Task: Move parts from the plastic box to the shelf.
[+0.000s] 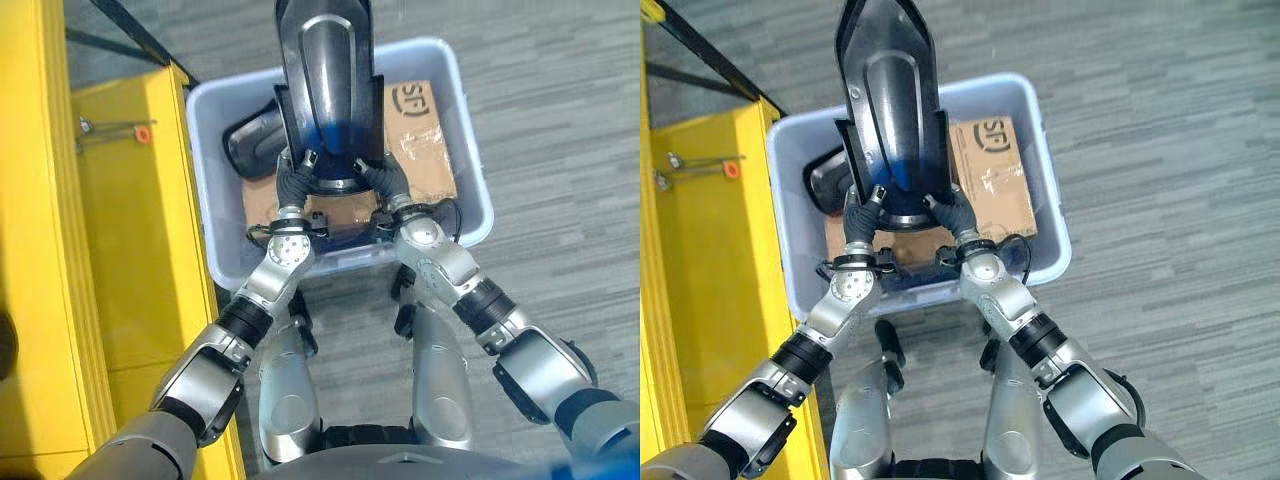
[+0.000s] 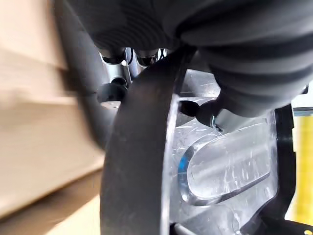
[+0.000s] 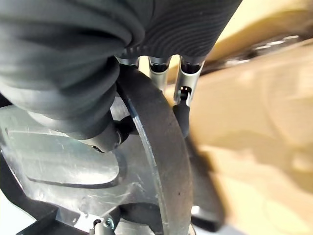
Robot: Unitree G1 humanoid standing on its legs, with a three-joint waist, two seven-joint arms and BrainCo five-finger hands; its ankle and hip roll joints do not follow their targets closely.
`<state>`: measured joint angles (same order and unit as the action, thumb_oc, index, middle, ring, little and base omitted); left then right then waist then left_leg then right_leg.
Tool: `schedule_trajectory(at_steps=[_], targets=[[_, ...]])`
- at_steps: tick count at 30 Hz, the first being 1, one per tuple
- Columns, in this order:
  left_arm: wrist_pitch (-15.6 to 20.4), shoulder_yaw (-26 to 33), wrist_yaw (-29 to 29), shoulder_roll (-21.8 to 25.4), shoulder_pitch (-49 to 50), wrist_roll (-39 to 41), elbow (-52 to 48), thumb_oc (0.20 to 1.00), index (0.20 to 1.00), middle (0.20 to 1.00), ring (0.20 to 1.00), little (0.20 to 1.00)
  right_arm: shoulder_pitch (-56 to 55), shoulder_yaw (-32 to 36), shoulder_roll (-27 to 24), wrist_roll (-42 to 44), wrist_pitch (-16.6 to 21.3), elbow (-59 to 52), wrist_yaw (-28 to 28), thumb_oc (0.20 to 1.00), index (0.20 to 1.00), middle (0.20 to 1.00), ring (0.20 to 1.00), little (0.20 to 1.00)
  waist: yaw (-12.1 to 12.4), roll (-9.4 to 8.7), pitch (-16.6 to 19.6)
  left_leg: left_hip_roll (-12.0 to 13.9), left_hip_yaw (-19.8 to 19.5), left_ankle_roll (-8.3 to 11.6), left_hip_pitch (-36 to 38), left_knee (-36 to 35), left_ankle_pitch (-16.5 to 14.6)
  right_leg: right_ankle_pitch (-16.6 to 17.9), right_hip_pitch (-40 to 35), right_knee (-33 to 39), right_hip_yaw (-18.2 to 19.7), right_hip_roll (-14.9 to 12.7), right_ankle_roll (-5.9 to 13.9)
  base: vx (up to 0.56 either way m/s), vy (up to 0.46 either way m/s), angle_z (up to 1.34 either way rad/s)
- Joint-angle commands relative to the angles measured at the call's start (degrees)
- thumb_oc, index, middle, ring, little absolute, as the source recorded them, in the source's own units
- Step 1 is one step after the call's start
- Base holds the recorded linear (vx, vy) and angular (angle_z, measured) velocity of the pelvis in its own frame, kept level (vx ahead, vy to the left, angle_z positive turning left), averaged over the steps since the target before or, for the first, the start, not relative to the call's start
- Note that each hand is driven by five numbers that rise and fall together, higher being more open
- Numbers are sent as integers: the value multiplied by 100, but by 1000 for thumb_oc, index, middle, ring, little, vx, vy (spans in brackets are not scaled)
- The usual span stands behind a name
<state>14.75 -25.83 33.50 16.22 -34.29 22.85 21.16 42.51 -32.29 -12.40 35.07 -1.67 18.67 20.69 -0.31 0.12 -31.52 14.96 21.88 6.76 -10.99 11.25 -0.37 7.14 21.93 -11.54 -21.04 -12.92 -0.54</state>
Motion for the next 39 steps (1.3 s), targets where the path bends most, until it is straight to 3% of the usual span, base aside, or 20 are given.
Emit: schedule_trajectory(at_steps=[1, 3, 7, 8, 16, 20, 26, 29, 30, 31, 32, 35, 37, 39], targets=[[-64, -535, -51, -238, -391, -573, -489, 200, 200, 200, 200, 200, 448, -610, 921, -335, 297, -1011, -704, 200, 200, 200, 200, 200, 56, 46, 172, 79, 130, -18, 91, 48, 74, -757, -730, -329, 286, -523, 905, 16, -46, 0], [-71, -433, -56, -130, -401, -650, -502, 200, 200, 200, 200, 200, 465, -629, 954, -356, 313, -1095, -653, 200, 200, 200, 200, 200, 90, 24, 345, 48, 112, -23, 605, -150, 94, -793, -1310, -180, 188, -508, 875, 84, -70, 0], [-150, -353, -104, -75, -336, -648, -576, 200, 200, 200, 200, 200, 414, -611, 999, -300, 243, -1159, -594, 200, 200, 200, 200, 200, 122, 12, 579, 33, 64, -4, 847, -320, 137, -787, -1642, 3, 124, -481, 865, 95, -33, 0], [-217, -268, -242, -74, -225, -686, -620, 200, 200, 200, 200, 200, 336, -622, 1115, -228, 121, -1118, -519, 200, 200, 200, 200, 200, 186, 20, 876, 52, 49, -37, 1050, -479, 267, -728, -1937, 161, 28, -417, 786, 94, -33, 7], [-289, -91, -441, -69, 162, -773, -832, 200, 200, 200, 200, 200, -49, -726, 1264, -79, 180, -965, -560, 200, 200, 200, 200, 200, 336, 35, 1404, -32, -92, -67, 1390, -653, 296, -766, -2469, 374, -125, -364, 761, 54, 35, 10], [-356, -36, -555, -91, 407, -816, -907, 200, 200, 200, 200, 200, -302, -875, 1395, -94, 194, -926, -613, 200, 200, 200, 200, 200, 445, 19, 1701, -189, -182, -152, 1524, -688, 215, -741, -2727, 544, -179, -363, 772, -30, 131, 11], [-581, -19, -768, -5, 633, -838, -1044, 200, 200, 200, 200, 200, -585, -874, 1509, -47, 352, -929, -596, 200, 200, 200, 200, 200, 660, -7, 1907, -624, -363, -416, 1696, -957, 104, -366, -2925, 760, -232, -687, 1038, -89, 171, 14], [-636, -49, -747, 3, 650, -847, -1058, 200, 200, 200, 200, 200, -658, -888, 1492, 18, 335, -990, -535, 200, 200, 200, 200, 200, 661, 1, 1962, -713, -565, -497, 1674, -1115, 122, -413, -2867, 711, 13, -631, 1037, -140, 88, 23], [-611, -114, -765, 13, 609, -825, -938, 200, 200, 200, 200, 200, -693, -906, 1468, 100, 397, -991, -449, 200, 200, 200, 200, 200, 591, 42, 1999, -732, -927, -589, 1622, -1259, 149, -728, -2580, 201, 644, -368, 957, -170, 57, 41], [-611, -113, -766, 12, 607, -824, -937, 200, 200, 200, 200, 200, -691, -907, 1468, 100, 397, -990, -449, 200, 200, 200, 200, 200, 597, 45, 2015, -725, -921, -588, 1603, -1259, 155, -720, -2556, 201, 651, -361, 952, -147, 11, 66], [-540, -134, -767, 2, 570, -815, -811, 200, 200, 200, 200, 200, -684, -925, 1422, 202, 452, -979, -453, 200, 200, 200, 200, 200, 547, 69, 2042, -712, -1141, -579, 1544, -1322, 188, -1064, -2537, 120, 914, 40, 801, -69, -23, 105], [-286, -152, -818, -138, 567, -734, -513, 200, 200, 200, 200, 200, -725, -865, 1134, 266, 510, -938, -629, 200, 200, 200, 200, 200, 507, 24, 2160, -923, -1685, -489, 1329, -1404, 357, -1521, -2492, 7, 1236, 1111, 295, -95, -18, 128], [-343, -100, -828, -109, 751, -731, -668, 200, 200, 200, 200, 200, -832, -749, 958, 306, 365, -1005, -814, 200, 200, 200, 200, 200, 598, -77, 2123, -1178, -2075, -451, 1030, -1056, 306, -1433, -2615, 268, 1294, 1269, 165, -52, -78, 144], [-345, -61, -830, -69, 853, -663, -726, 200, 200, 200, 200, 200, -838, -721, 910, 389, 320, -1030, -837, 200, 200, 200, 200, 200, 652, -77, 2107, -1196, -2211, -428, 910, -987, 340, -1434, -2661, 312, 1280, 1297, 115, -115, -79, 87]])
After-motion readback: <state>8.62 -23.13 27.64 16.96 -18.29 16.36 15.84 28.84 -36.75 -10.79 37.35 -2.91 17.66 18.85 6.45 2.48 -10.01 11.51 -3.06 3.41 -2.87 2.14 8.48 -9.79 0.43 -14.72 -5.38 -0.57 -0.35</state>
